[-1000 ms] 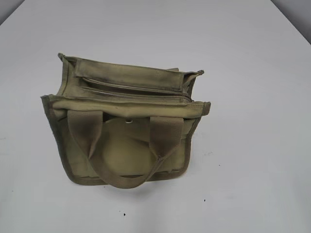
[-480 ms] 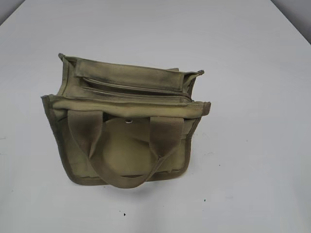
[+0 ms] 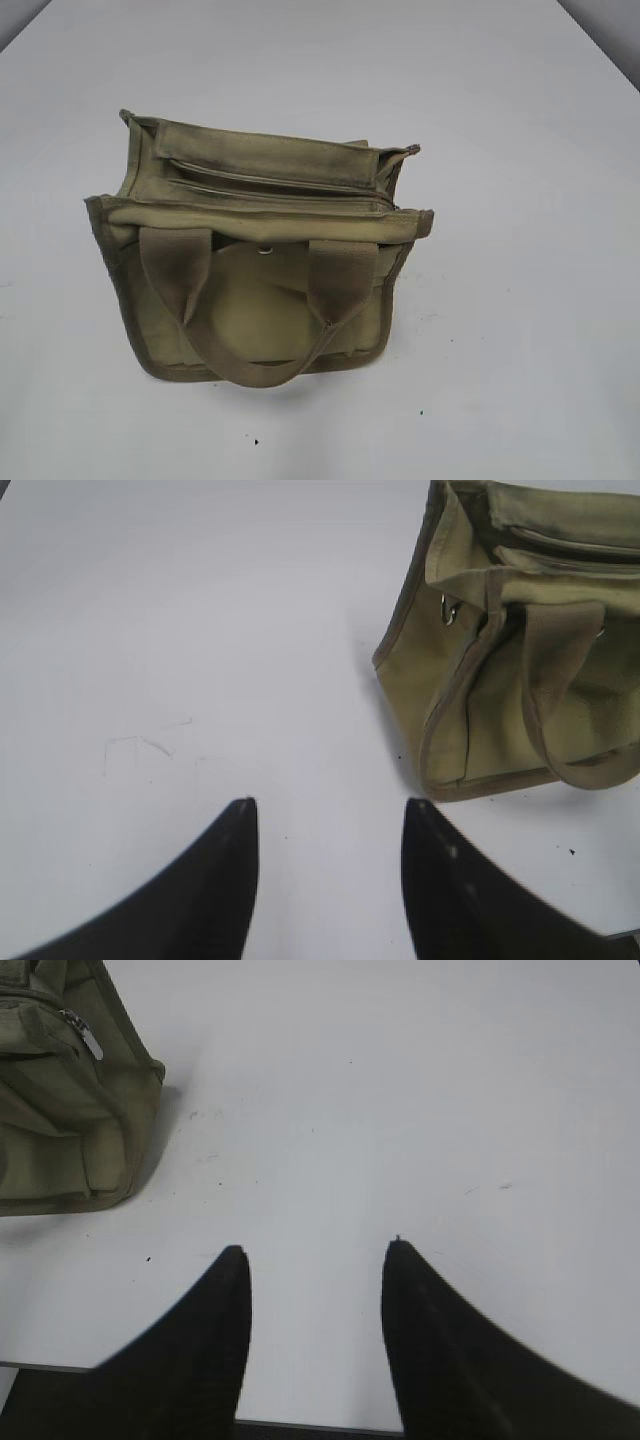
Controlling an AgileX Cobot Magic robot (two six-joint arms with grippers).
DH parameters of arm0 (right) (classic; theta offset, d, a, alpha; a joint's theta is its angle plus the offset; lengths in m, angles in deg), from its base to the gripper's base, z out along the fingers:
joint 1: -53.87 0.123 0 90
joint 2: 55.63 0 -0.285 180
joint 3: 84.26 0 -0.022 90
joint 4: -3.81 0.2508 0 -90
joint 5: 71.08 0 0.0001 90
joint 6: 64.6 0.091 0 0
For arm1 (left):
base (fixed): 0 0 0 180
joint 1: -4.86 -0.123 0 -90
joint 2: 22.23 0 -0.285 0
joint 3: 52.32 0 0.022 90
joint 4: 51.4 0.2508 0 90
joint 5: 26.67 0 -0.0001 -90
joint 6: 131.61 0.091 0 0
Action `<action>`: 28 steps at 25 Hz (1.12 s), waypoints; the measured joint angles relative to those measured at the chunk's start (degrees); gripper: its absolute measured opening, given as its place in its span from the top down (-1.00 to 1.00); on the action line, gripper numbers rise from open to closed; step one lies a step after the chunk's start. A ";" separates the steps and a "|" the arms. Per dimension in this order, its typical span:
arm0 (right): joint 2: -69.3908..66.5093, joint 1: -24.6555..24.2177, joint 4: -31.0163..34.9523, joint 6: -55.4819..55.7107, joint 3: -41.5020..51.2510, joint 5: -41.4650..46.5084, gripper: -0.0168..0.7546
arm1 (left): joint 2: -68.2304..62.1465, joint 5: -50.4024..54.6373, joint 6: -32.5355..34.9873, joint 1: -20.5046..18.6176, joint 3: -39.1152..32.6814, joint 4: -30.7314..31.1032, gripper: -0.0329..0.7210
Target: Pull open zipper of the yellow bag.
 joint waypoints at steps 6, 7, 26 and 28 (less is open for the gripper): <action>0.00 0.00 0.00 -0.05 0.00 0.00 0.07 | 0.00 0.00 0.00 0.00 0.00 0.00 -0.05; 0.00 0.00 0.00 -0.05 0.00 0.00 0.07 | 0.00 0.00 0.00 0.00 0.00 0.00 -0.05; 0.00 0.00 -3.29 1.62 0.00 0.00 0.07 | 0.00 0.00 0.00 0.00 0.00 0.00 -0.05; 0.00 0.00 -3.30 1.69 0.00 0.00 0.07 | 0.00 0.00 0.00 0.00 0.00 0.00 -0.05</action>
